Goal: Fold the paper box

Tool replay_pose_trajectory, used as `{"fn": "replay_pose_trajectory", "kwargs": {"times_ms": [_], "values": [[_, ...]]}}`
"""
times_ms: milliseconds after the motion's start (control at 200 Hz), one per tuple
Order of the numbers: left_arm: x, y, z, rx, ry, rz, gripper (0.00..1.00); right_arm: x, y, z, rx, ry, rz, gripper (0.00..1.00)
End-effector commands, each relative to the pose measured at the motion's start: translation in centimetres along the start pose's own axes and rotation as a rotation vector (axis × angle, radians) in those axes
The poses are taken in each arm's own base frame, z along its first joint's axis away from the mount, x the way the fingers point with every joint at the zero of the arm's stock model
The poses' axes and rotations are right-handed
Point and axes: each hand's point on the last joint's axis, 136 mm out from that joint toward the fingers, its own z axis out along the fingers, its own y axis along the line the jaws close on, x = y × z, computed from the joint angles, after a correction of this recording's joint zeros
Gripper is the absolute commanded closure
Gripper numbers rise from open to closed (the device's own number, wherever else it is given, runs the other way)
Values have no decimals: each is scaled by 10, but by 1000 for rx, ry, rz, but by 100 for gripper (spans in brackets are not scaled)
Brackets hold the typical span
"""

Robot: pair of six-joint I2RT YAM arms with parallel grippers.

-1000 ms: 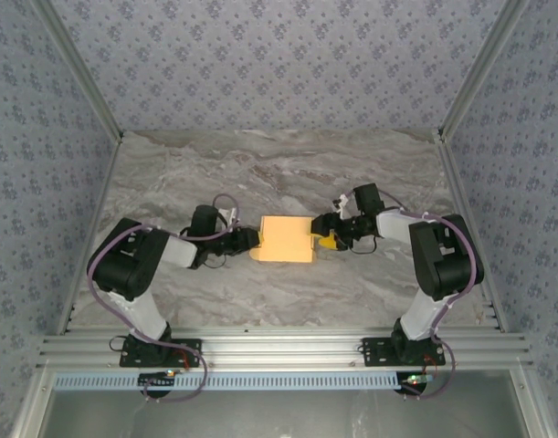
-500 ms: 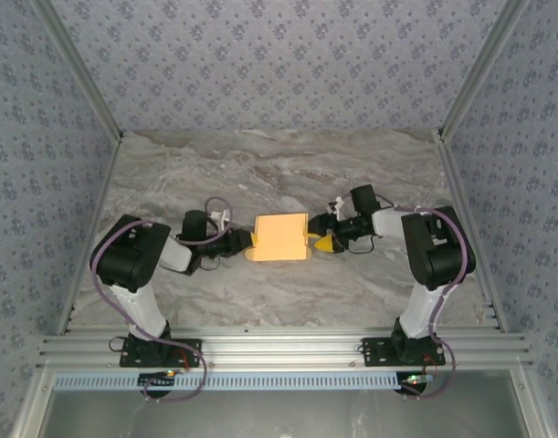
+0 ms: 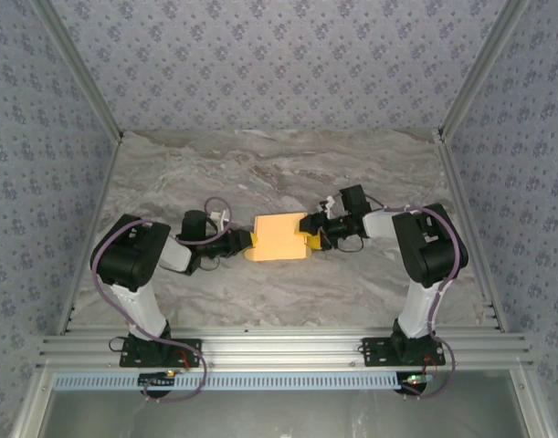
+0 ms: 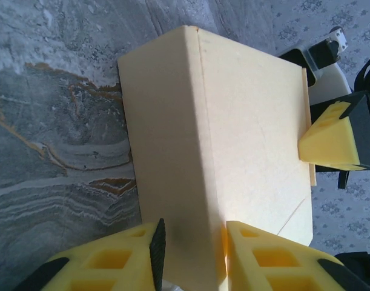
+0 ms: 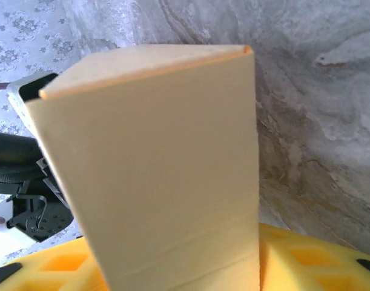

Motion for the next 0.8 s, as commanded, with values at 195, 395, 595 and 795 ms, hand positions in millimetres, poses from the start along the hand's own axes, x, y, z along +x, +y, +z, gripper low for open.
{"fn": "replay_pose_trajectory", "kwargs": {"times_ms": [195, 395, 595, 795], "values": [[-13, -20, -32, -114, -98, 78, 21, 5, 24, -19, -18, -14, 176, 56], [-25, -103, -66, -261, -344, 865, 4, 16, 26, -39, 10, -20, 287, 56], [29, -120, -45, -145, -236, 1546, 2, 26, 24, -51, 23, 6, 391, 56], [44, -99, -23, -191, -92, 1860, 4, 36, 19, -55, 42, 39, 474, 58]]}}
